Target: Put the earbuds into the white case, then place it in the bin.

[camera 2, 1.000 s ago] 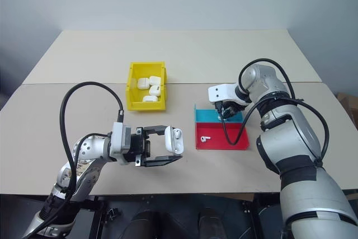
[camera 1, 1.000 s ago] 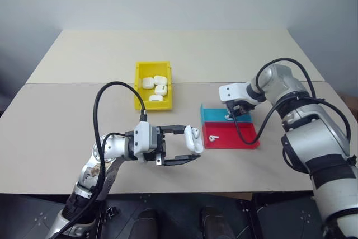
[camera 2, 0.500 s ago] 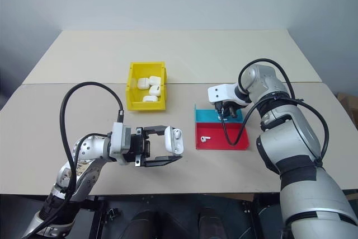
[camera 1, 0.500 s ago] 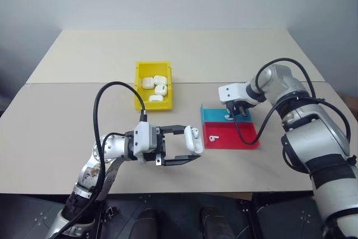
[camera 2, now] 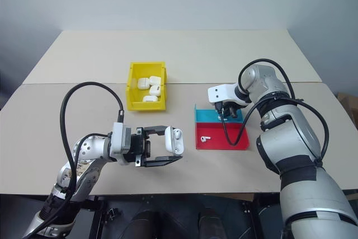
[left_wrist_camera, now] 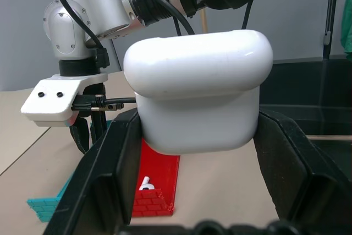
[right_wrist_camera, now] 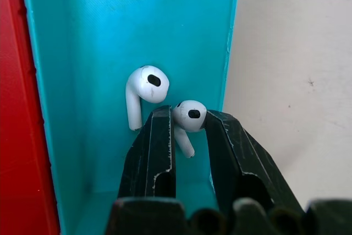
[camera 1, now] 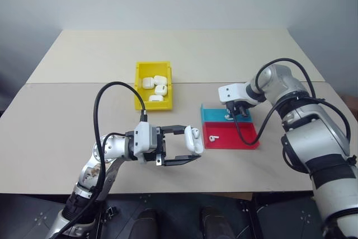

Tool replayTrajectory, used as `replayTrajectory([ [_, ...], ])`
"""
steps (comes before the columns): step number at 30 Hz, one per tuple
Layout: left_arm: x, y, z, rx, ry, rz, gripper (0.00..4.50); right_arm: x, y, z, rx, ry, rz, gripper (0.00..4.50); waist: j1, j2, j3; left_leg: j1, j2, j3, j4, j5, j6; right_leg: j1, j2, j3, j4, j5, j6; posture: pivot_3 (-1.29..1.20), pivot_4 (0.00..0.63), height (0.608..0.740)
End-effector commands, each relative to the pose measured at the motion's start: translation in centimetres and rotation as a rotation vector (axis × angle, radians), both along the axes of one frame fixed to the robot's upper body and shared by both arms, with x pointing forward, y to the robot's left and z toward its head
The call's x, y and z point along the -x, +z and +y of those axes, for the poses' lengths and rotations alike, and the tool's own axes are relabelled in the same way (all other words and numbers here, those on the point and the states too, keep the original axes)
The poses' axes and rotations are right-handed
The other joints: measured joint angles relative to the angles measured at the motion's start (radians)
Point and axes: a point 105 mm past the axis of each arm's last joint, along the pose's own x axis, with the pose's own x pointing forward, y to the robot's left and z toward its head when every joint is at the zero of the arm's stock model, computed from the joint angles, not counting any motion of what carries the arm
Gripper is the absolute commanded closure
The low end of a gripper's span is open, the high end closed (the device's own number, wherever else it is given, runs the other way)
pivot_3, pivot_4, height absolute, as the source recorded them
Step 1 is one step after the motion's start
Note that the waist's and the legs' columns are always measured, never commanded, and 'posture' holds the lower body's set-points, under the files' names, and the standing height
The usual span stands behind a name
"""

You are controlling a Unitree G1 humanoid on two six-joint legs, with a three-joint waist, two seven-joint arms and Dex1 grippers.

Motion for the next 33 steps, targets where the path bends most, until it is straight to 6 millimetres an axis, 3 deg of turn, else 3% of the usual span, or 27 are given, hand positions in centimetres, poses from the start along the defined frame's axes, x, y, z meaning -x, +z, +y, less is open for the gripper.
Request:
replayTrajectory([
  [1,0.4,1.3,-0.1,0.014,-0.014,-0.057,1.72,-0.4,3.9,0.0,-0.114,-0.006,-0.088,3.86,0.001,0.0,0.0,0.0,0.0,0.0,0.0,0.0,0.0,0.0,0.0,0.0,0.0,0.0,0.0,0.0,0.15,0.74],
  [5,0.5,2.6,-0.5,0.056,0.0,-0.066,1.72,0.2,7.1,-0.6,-0.258,-0.02,-0.119,3.86,0.004,0.0,0.0,-0.001,0.0,0.0,0.0,0.0,0.0,0.0,0.0,0.0,0.0,0.0,0.0,0.0,0.15,0.74],
  [10,0.9,4.3,-1.4,0.115,0.009,-0.068,1.72,2.6,10.7,-1.6,-0.464,-0.041,-0.148,3.86,0.011,0.001,0.0,-0.001,0.0,-0.001,0.0,0.0,0.0,0.0,0.0,0.0,0.0,0.0,0.0,0.0,0.15,0.74],
  [16,1.0,4.2,-1.7,0.117,0.015,-0.052,1.72,6.2,13.5,-1.3,-0.723,-0.057,-0.157,3.86,0.014,0.001,0.0,-0.001,0.0,0.0,0.001,0.0,0.0,0.0,0.0,0.0,0.0,0.0,0.0,0.0,0.15,0.74],
  [23,0.8,4.3,-1.7,0.123,0.025,-0.051,1.72,9.1,14.7,-0.5,-0.956,-0.065,-0.142,3.86,0.024,0.001,0.0,0.0,0.0,-0.001,0.002,0.0,0.0,0.001,0.0,0.0,-0.001,0.0,0.0,0.0,0.15,0.74],
  [33,0.6,4.5,-1.8,0.126,0.038,-0.059,1.72,11.0,14.1,-0.4,-1.033,-0.068,-0.109,3.86,0.029,0.001,0.0,-0.001,0.0,-0.001,0.004,0.0,0.0,0.001,0.0,0.0,-0.001,0.0,0.0,0.0,0.15,0.74],
])
